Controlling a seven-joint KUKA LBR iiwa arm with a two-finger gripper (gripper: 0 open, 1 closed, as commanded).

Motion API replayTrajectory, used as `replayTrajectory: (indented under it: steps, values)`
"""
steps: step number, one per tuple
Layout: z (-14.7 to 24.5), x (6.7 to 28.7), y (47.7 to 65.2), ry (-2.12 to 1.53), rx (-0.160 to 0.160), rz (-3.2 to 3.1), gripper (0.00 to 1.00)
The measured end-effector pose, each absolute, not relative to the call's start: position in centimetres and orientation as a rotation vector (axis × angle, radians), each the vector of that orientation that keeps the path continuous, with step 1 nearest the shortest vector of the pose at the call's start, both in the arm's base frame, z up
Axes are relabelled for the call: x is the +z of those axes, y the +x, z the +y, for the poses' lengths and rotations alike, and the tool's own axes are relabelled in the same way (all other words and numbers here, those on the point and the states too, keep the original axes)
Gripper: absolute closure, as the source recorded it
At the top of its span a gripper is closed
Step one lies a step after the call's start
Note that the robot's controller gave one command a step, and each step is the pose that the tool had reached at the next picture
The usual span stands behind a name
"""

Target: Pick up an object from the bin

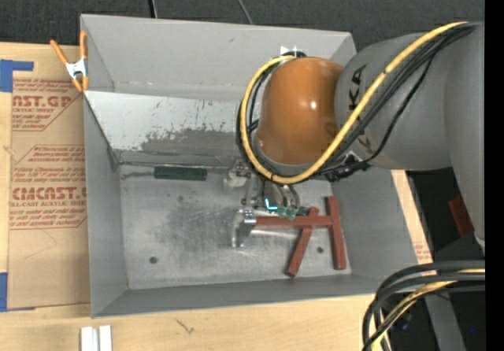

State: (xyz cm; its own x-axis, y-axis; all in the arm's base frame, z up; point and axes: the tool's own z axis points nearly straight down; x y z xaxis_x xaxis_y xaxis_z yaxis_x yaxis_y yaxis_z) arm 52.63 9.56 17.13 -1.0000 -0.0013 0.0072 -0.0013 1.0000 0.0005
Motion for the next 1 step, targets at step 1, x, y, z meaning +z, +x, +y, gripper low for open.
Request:
replayTrajectory:
  steps: [1]
  values:
    - [9.51, 17.57, 52.81, 0.001, -0.002, -3.142, 0.0]
